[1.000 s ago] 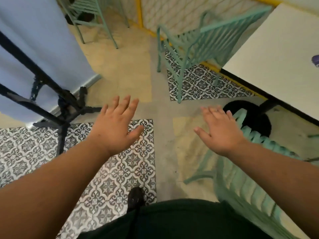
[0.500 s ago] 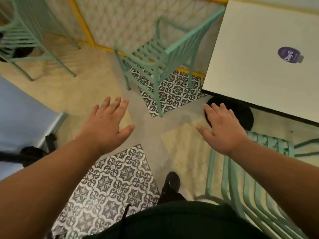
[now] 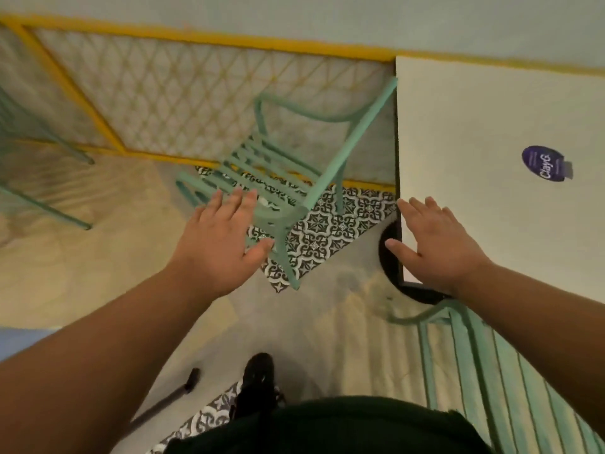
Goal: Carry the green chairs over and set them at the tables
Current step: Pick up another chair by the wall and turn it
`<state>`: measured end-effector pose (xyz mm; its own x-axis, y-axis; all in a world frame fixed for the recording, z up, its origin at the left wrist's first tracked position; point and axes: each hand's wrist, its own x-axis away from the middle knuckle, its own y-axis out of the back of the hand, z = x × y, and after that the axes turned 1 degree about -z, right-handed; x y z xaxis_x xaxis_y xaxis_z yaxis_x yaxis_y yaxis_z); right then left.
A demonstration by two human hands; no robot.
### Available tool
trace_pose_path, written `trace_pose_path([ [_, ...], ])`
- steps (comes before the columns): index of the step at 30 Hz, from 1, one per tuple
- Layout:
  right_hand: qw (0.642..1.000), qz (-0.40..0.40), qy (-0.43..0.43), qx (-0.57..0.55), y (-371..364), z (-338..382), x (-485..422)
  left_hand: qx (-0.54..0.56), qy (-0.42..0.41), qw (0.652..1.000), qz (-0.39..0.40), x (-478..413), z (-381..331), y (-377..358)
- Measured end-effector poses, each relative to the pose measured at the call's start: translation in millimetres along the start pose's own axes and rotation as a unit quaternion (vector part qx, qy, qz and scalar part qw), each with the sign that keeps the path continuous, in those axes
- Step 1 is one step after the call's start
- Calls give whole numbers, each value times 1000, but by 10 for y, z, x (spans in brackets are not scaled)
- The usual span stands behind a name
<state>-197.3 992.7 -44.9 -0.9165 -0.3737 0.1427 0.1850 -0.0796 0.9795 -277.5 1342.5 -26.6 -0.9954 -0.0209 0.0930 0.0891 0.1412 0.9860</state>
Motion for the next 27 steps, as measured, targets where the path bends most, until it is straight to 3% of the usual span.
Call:
trace_pose_path([
  [5, 998, -5, -48, -38, -41, -30, -819, 19, -43, 999, 16, -1007, -36, -154],
  [9, 998, -12, -33, -47, -20, -163, -1424, 30, -65, 997, 23, -1548, -389, -377],
  [15, 998, -18, 6, -53, 73, -554, -2348, 59, 11, 998, 15, -2107, -875, -690],
  [19, 998, -10, 43, -46, 64, -757, -2820, 72, 63, 994, 60, -2176, -1076, -857],
  [27, 987, 95, 129, 3, 1, -859, -3472, 145, 100, 983, 58, -2207, -1103, -947],
])
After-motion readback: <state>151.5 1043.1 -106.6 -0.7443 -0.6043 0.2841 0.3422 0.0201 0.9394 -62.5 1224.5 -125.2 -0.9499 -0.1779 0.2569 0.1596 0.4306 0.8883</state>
